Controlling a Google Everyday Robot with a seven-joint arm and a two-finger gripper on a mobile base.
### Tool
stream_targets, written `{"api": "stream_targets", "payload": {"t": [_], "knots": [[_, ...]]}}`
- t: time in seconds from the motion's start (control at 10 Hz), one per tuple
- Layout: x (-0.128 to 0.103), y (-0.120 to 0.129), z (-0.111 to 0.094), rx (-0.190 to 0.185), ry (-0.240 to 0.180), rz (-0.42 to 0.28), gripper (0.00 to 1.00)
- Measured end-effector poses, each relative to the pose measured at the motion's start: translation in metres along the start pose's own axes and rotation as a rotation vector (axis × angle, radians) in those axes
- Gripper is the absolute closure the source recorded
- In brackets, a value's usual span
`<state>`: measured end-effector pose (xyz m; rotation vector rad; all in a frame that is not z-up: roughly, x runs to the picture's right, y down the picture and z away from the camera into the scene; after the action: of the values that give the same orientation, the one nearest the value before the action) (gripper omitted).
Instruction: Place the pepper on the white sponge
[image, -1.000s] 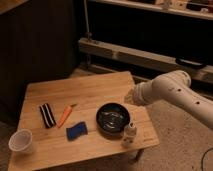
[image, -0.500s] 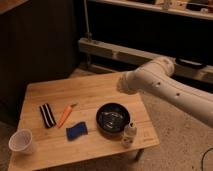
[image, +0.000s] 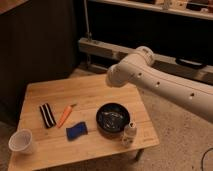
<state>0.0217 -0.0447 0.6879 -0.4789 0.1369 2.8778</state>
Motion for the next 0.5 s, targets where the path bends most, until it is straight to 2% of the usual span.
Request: {"api": "stream_targets", "payload": {"t": [0.1,0.2,0.5], "knots": [[0.0009,0.0002,0.0003,0.000,0.001,-0.001,0.65],[0.0004,0.0001,0.0001,0.000,0.000,-0.001,0.60],[0.0002,0.0000,0.0003,0.000,0.001,0.000,0.59]]}}
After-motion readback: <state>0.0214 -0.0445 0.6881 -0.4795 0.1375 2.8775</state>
